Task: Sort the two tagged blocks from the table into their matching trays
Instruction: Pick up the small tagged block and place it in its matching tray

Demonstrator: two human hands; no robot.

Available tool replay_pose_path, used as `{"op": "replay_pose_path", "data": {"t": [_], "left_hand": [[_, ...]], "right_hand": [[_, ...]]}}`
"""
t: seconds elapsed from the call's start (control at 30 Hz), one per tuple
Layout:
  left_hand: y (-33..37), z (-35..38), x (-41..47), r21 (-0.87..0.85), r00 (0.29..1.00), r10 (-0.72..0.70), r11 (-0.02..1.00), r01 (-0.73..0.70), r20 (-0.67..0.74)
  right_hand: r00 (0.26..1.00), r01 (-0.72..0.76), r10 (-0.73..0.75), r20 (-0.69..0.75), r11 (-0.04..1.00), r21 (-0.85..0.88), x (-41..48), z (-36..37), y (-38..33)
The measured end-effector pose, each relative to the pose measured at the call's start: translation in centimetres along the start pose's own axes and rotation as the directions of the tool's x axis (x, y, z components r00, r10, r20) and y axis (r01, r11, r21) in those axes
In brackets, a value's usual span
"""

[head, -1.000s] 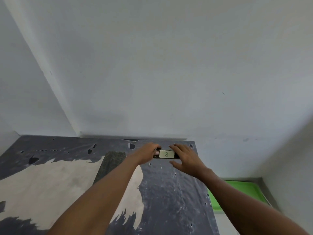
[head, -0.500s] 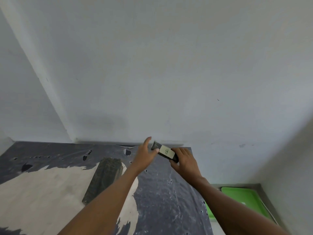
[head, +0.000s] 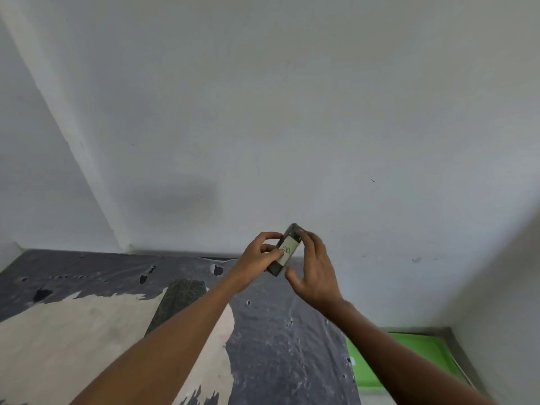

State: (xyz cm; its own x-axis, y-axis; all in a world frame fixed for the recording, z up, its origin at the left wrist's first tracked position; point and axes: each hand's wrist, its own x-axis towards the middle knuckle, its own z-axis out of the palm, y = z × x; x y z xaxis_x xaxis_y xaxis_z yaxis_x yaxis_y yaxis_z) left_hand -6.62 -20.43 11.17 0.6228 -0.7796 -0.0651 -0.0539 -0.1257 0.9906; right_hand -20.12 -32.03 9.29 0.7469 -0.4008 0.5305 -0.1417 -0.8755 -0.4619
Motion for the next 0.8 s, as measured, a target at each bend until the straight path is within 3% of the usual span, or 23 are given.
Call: {"op": "replay_pose_path", "data": {"t": [0.13, 0.27, 0.37, 0.5, 0.8], "left_hand": [[2.5, -1.3, -0.2, 0.095, 0.994, 0.02, 0.995, -0.03, 0.11], [4.3, -1.3, -0.6, 0.129, 0.981, 0.021, 0.991, -0.046, 0.192], [4.6, -0.6, -1.2, 0.122, 0.988, 0.041, 0.991, -0.06, 0.15], [3.2, 0.6, -2.4, -0.008, 0.999, 0.038, 0.999, -0.038, 0.031], [1.3, 5.9, -6.7, -0.107, 0.999, 0.019, 0.994, -0.014, 0.044]], "right_hand": [[0.958, 0.285, -0.267, 0.104, 0.924, -0.255, 2.3, -3.1, 1.2], [0.909, 0.417, -0.386, 0.158, 0.854, -0.31, 3.0, -4.9, 2.2], [0.913, 0.407, -0.386, 0.13, 0.859, -0.31, 2.4, -5.7, 2.8], [0.95, 0.312, -0.298, 0.093, 0.911, -0.269, 0.6, -6.5, 4.0], [0.943, 0.329, -0.305, 0.134, 0.916, -0.231, -5.4, -10.1, 5.3]]}}
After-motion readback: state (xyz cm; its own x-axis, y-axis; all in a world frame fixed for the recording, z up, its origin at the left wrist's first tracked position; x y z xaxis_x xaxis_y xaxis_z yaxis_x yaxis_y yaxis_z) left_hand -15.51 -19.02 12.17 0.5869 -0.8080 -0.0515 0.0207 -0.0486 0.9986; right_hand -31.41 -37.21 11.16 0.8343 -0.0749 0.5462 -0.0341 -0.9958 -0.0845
